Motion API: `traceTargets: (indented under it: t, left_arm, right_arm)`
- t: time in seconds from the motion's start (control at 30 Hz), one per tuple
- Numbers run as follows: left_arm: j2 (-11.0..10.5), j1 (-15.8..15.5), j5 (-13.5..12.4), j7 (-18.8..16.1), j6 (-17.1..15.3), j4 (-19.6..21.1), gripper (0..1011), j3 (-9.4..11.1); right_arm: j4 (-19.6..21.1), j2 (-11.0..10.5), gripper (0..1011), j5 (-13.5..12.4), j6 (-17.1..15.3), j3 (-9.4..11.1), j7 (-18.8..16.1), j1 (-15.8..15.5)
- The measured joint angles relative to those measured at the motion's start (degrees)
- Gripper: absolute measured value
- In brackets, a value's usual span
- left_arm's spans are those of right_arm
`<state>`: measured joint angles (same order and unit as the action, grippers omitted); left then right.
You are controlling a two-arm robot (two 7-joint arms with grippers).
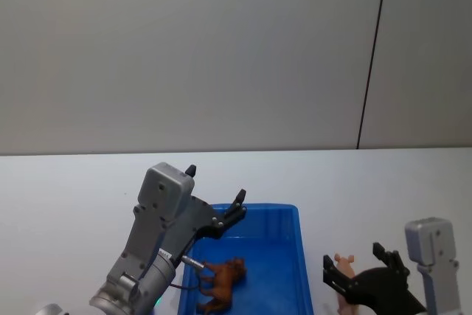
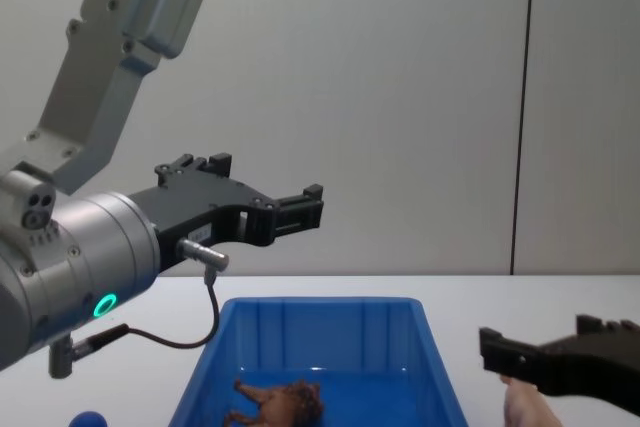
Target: Pick up the two dolls from the table and place them into the box.
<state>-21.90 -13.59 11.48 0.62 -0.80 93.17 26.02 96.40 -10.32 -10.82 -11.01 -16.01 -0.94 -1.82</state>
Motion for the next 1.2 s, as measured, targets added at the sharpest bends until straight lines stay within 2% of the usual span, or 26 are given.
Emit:
traceTargets:
  t: [0.3,0.7,0.97,1.07,1.1,1.13,1.2]
  left_arm:
    - [0.0,0.0,0.0,0.0,0.0,0.0,1001,0.0]
    - [0.0,0.0,0.0,0.0,0.0,0.0,1001,0.0]
    - [0.0,0.0,0.0,0.0,0.0,0.0,1001,0.0]
    - [0.0,0.0,0.0,0.0,0.0,0.0,1001,0.0]
    - [0.0,0.0,0.0,0.0,0.0,0.0,1001,0.0]
    - [0.0,0.0,0.0,0.0,0.0,0.0,1001,0.0]
    - [0.0,0.0,0.0,0.0,0.0,0.0,1001,0.0]
  right_arm:
    - [-0.1,-0.2,1001,-0.5,-1.1,0.1,1.4,-1.2]
    - [-2.7,0.7,983,-0.2,-2.1,-0.2,1.7,-1.1]
    - [-4.8,1.4,806,-0.1,-2.5,-0.4,1.4,-0.5]
    - [-5.6,1.7,691,0.0,-2.5,-0.5,1.1,-0.2]
    - [-5.8,1.7,691,0.1,-2.5,-0.5,1.1,-0.1]
    - [-6.0,1.8,630,0.2,-2.5,-0.5,1.0,-0.1]
    - [-6.2,1.9,590,0.3,-2.4,-0.5,1.0,0.0]
